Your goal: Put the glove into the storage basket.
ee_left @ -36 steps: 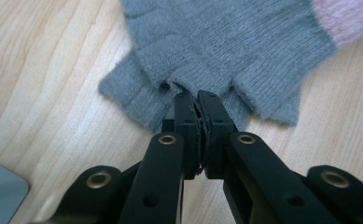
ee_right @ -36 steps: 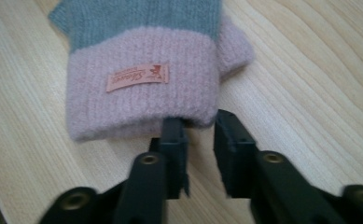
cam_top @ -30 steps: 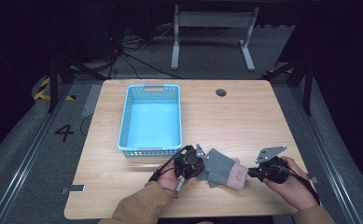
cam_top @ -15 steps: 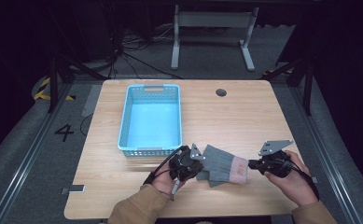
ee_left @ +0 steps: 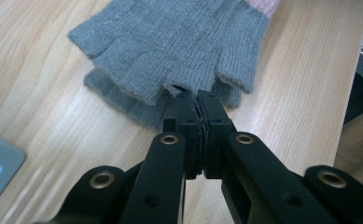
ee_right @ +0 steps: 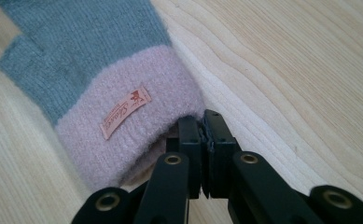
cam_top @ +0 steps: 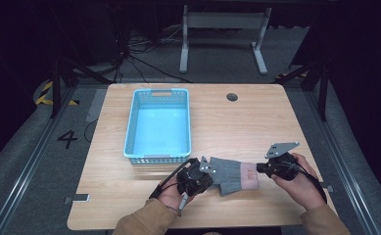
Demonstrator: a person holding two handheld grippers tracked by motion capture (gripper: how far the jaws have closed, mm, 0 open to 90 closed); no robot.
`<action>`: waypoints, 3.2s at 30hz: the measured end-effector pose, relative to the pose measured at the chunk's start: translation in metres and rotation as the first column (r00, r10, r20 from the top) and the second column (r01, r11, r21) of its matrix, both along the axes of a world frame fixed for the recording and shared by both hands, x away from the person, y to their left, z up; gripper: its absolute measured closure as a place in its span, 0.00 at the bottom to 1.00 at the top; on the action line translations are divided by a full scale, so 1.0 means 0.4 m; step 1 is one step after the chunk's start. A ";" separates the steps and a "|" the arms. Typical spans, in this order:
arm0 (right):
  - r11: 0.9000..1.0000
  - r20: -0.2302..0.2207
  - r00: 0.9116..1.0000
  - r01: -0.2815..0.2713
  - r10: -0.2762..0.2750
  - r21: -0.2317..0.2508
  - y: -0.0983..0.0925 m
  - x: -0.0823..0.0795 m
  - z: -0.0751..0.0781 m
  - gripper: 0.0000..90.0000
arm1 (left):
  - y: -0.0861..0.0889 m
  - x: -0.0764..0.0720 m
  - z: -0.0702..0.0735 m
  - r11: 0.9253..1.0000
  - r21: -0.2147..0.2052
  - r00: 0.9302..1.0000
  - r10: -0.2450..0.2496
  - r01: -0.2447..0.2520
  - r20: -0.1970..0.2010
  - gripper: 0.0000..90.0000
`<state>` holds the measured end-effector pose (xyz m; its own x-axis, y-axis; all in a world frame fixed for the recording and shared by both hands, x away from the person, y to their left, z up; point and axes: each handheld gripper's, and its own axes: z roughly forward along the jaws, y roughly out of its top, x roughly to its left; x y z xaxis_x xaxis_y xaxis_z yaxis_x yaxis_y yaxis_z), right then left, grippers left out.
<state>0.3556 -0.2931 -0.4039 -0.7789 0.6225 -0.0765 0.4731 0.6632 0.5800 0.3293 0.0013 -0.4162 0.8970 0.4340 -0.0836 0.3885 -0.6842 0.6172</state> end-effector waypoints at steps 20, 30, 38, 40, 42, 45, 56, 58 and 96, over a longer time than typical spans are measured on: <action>1.000 -0.030 1.000 -0.005 0.005 -0.012 0.015 0.029 -0.048 0.97 | -0.009 -0.001 -0.034 0.999 0.041 0.999 -0.015 0.018 -0.050 0.97; 0.999 -0.002 0.999 0.037 -0.037 -0.024 -0.012 0.021 -0.052 0.84 | 0.002 0.015 -0.029 0.999 0.036 0.999 0.007 -0.005 -0.043 0.84; 0.995 0.013 0.995 0.097 -0.097 0.024 -0.055 0.002 -0.026 0.75 | -0.009 0.022 -0.016 1.000 0.003 1.000 0.002 -0.002 -0.022 0.75; 0.993 0.015 0.994 0.109 -0.110 0.039 -0.067 -0.003 -0.021 0.72 | -0.010 0.025 -0.009 1.000 -0.009 1.000 0.002 -0.002 -0.027 0.71; 0.990 0.008 0.992 0.128 -0.128 0.062 -0.077 -0.008 -0.019 0.67 | -0.013 0.029 -0.003 1.000 -0.029 1.000 0.007 -0.008 -0.025 0.68; 0.987 0.008 0.990 0.141 -0.141 0.072 -0.090 -0.013 -0.020 0.63 | -0.020 0.037 0.004 0.999 -0.039 0.999 0.011 -0.012 -0.031 0.61; 0.972 -0.014 0.979 0.203 -0.203 0.116 -0.121 -0.027 -0.023 0.52 | -0.049 0.055 0.007 0.996 -0.084 1.000 0.022 -0.022 -0.009 0.44; 0.970 -0.020 0.978 0.210 -0.209 0.119 -0.125 -0.030 -0.023 0.52 | -0.055 0.058 0.004 0.995 -0.094 1.000 0.029 -0.030 -0.009 0.43; 0.975 -0.049 0.984 0.177 -0.172 0.134 -0.117 -0.033 -0.027 0.51 | -0.146 0.079 -0.096 0.999 0.000 0.998 0.051 -0.051 0.046 0.11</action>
<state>0.3424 -0.3397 -0.4146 -0.6579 0.7517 0.0458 0.5970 0.4834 0.6402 0.3610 -0.0573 -0.4546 0.8765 0.4796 -0.0422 0.3942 -0.6647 0.6347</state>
